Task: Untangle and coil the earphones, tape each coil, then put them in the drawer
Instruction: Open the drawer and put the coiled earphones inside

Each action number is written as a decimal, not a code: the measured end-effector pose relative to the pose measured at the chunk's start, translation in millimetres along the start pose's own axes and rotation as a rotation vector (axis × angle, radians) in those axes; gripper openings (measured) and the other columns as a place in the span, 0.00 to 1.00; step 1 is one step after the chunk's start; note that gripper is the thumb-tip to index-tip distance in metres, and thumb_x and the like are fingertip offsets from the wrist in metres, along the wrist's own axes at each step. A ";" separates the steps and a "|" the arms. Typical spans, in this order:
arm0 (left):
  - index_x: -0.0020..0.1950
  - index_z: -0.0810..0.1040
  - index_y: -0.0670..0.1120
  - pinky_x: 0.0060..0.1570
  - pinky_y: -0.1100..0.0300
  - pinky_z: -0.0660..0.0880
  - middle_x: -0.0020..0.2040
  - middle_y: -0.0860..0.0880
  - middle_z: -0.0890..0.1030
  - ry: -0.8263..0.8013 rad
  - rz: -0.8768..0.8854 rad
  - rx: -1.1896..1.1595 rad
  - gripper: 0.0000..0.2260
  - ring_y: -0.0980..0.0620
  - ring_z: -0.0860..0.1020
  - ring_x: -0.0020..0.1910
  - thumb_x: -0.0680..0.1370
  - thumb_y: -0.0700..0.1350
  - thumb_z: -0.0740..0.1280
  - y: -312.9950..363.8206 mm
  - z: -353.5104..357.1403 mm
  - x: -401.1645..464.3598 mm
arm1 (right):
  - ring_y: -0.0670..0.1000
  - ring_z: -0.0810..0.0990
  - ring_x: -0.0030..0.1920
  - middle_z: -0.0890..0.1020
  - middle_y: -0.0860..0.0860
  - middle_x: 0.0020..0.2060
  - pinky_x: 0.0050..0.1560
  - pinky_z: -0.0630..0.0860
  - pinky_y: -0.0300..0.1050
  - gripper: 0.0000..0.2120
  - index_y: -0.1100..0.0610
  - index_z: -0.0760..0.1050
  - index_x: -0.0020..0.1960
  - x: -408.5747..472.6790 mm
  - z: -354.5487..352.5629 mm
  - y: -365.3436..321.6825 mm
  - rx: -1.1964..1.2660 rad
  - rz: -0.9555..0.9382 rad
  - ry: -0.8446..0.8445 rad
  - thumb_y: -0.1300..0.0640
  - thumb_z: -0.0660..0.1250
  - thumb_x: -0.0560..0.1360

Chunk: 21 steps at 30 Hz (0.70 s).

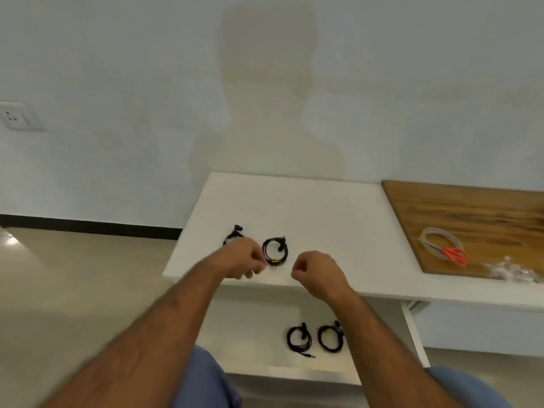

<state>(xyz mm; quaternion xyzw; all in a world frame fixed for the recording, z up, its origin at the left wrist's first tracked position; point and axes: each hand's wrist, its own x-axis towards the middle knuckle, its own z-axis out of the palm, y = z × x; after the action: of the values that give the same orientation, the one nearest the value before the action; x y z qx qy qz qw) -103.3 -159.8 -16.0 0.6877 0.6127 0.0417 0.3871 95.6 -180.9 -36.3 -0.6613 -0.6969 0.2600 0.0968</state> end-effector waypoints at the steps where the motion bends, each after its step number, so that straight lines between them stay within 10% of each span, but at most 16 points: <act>1: 0.48 0.82 0.47 0.32 0.66 0.71 0.42 0.52 0.82 0.128 -0.015 -0.005 0.04 0.57 0.79 0.35 0.76 0.43 0.68 -12.2 -9.3 3.9 | 0.49 0.80 0.46 0.83 0.48 0.45 0.44 0.78 0.44 0.05 0.52 0.80 0.47 6.7 1.3 -3.0 -0.021 -0.016 0.055 0.55 0.66 0.75; 6: 0.47 0.81 0.46 0.44 0.58 0.75 0.45 0.49 0.83 0.584 -0.251 0.023 0.05 0.50 0.79 0.46 0.76 0.47 0.70 -70.3 -25.1 32.1 | 0.50 0.78 0.48 0.81 0.49 0.49 0.44 0.74 0.43 0.09 0.53 0.80 0.52 49.1 5.0 -17.2 -0.129 -0.123 0.198 0.54 0.62 0.79; 14: 0.47 0.80 0.44 0.37 0.59 0.71 0.42 0.47 0.81 0.569 -0.370 0.048 0.11 0.49 0.78 0.42 0.75 0.52 0.70 -75.7 -7.4 67.7 | 0.53 0.70 0.64 0.75 0.51 0.62 0.57 0.73 0.48 0.17 0.50 0.73 0.67 114.6 9.7 -23.8 -0.292 -0.203 0.032 0.53 0.64 0.78; 21: 0.52 0.81 0.50 0.38 0.60 0.71 0.45 0.50 0.82 0.631 -0.337 0.117 0.07 0.51 0.77 0.43 0.77 0.48 0.66 -72.1 -3.1 58.1 | 0.53 0.77 0.53 0.79 0.50 0.51 0.50 0.76 0.48 0.10 0.52 0.80 0.54 115.1 18.6 -20.9 -0.321 -0.263 -0.018 0.50 0.65 0.77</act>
<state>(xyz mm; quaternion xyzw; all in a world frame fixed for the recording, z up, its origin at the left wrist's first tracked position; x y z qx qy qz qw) -149.1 -111.1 -80.1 0.5513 0.8082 0.1522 0.1405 56.2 -73.1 -65.9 -0.5691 -0.8106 0.1367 0.0173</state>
